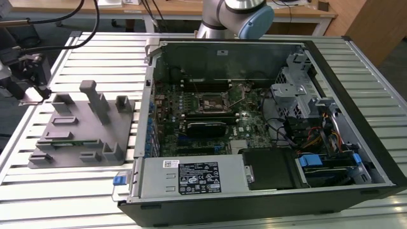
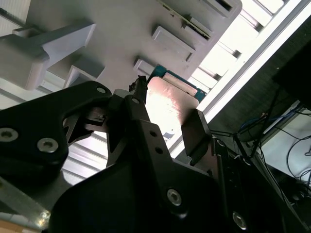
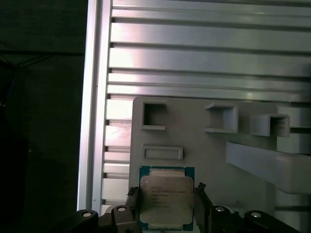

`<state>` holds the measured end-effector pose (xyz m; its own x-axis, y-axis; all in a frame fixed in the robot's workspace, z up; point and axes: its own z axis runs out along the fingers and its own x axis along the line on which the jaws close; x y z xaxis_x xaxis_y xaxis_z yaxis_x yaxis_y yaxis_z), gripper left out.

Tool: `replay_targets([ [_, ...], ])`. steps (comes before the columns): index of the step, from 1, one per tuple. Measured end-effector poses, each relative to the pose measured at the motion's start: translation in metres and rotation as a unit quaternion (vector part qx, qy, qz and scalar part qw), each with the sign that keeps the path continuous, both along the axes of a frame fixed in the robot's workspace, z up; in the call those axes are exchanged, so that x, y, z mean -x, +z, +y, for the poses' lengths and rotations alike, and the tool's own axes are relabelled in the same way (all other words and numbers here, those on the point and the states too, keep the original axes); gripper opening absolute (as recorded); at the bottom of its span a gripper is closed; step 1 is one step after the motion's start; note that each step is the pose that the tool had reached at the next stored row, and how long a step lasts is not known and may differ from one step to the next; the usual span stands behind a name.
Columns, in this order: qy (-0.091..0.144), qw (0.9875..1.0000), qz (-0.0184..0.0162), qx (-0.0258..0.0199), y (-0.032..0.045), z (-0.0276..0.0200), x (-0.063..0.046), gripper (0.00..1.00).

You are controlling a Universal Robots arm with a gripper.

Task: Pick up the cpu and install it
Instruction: 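Pick up the cpu and move it towards the insertion slot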

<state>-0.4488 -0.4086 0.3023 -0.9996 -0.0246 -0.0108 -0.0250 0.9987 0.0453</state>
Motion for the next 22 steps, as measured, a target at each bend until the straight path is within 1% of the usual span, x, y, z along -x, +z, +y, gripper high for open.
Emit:
replay_targets([
  [10, 0.0, 1.0, 0.0, 0.0, 0.0178, 0.001, 0.0, 0.53],
  [17, 0.0, 1.0, 0.0, 0.0, 0.0325, 0.002, 0.0, 0.53],
  [22, 0.0, 1.0, 0.0, 0.0, 0.0448, 0.0031, 0.0, 0.53],
])
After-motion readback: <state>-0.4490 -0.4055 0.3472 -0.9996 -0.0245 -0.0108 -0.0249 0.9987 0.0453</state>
